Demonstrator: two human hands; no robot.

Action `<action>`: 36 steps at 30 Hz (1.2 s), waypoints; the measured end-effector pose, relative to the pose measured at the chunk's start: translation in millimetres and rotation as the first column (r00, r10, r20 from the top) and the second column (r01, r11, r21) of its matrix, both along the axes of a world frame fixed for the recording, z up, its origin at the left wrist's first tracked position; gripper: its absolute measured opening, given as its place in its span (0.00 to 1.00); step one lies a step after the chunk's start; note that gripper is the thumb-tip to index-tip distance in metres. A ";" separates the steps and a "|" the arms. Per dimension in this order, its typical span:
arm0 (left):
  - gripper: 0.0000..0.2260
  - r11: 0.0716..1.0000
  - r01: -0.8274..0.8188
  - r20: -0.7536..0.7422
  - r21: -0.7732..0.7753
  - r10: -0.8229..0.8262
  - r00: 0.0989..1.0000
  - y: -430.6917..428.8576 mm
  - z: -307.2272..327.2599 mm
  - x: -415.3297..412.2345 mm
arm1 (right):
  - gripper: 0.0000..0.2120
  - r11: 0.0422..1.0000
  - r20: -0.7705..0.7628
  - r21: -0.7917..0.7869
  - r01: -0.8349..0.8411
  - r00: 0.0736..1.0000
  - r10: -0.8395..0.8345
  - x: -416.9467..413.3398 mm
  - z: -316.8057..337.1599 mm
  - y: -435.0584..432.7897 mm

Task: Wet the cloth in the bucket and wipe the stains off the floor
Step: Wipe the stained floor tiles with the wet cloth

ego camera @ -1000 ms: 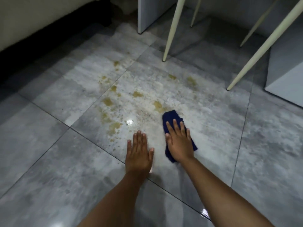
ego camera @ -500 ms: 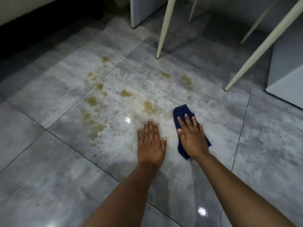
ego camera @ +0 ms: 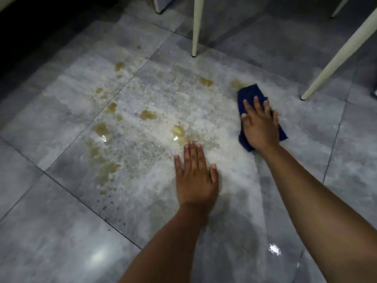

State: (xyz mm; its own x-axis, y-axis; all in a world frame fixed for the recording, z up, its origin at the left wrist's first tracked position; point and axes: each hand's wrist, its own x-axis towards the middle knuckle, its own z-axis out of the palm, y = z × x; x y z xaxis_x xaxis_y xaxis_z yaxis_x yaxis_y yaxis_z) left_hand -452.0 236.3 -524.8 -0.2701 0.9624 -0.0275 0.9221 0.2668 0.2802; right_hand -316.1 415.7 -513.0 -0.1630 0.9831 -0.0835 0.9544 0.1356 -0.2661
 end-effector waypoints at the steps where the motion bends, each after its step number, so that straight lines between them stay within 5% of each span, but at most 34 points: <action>1: 0.29 1.000 -0.004 -0.002 -0.009 0.003 1.000 -1.1 0.0 -0.5 | 0.23 0.998 0.009 0.016 0.054 0.998 -0.055 3.7 -2.0 -2.0; 3: 0.29 1.000 -0.011 -0.004 -0.029 0.011 1.000 -0.1 2.1 -0.7 | 0.23 0.997 0.015 0.023 0.072 0.997 -0.072 -0.9 -2.2 -16.3; 10: 0.29 0.998 -0.014 0.005 -0.065 0.014 1.000 0.3 6.5 -0.6 | 0.24 0.952 -0.028 -0.016 -0.305 0.952 0.304 -73.9 2.6 36.8; 15: 0.29 0.998 0.003 0.040 -0.067 0.000 0.999 -1.1 4.5 -1.2 | 0.25 0.998 -0.037 0.018 0.064 0.997 -0.063 -51.7 -1.2 104.3; 19: 0.29 0.998 -0.009 0.028 -0.054 0.010 1.000 -1.4 1.8 -0.7 | 0.25 0.932 -0.059 -0.009 0.362 0.930 -0.362 -39.0 -1.3 54.5; 26: 0.28 0.999 -0.016 0.027 -0.051 0.017 0.999 0.1 2.1 0.4 | 0.25 1.000 -0.025 0.013 -0.024 0.999 0.024 -93.0 -1.2 63.7; 33: 0.28 0.999 -0.011 0.022 -0.036 0.012 1.000 -1.3 -1.9 0.1 | 0.25 0.856 -0.081 -0.007 0.516 0.853 -0.515 -15.4 1.5 60.1; 36: 0.28 0.999 -0.023 0.003 -0.026 0.023 1.000 -0.3 -1.0 0.3 | 0.25 0.880 -0.077 0.061 0.472 0.881 -0.467 -36.2 -5.7 9.0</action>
